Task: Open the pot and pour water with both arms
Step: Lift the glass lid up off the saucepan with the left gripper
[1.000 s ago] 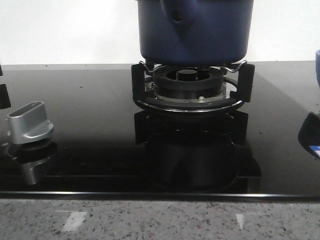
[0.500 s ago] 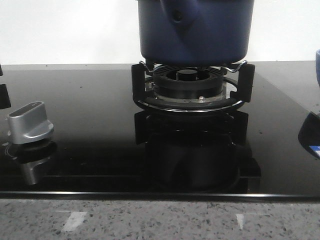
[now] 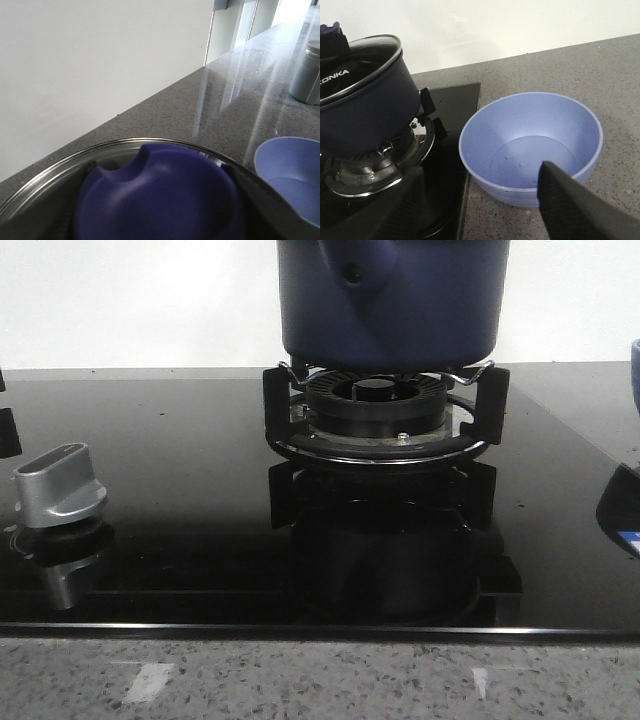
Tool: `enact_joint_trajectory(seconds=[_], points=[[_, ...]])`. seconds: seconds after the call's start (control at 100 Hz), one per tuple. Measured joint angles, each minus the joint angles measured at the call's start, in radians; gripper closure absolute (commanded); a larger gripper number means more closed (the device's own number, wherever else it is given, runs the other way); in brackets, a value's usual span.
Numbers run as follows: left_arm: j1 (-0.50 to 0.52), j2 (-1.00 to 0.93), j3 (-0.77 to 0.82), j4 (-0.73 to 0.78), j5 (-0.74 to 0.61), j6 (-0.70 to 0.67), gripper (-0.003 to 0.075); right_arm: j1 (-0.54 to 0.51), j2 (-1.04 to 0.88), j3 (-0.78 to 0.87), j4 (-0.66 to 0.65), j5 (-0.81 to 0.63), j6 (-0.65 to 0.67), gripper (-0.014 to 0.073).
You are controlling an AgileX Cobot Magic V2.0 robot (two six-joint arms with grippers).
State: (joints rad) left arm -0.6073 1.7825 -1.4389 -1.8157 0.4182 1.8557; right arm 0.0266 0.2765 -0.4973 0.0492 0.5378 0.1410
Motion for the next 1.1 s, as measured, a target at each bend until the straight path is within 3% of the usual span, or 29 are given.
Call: enact_joint_trajectory(seconds=[0.71,1.1], points=[[-0.002,-0.058,0.008,0.026,-0.011,0.004,0.0384,0.0,0.0,0.0,0.0,0.0,0.0,0.0157],[-0.002,-0.191,0.011,0.025,-0.114,0.0,0.0384,0.0,0.0,0.0,0.0,0.0,0.0,0.0157]])
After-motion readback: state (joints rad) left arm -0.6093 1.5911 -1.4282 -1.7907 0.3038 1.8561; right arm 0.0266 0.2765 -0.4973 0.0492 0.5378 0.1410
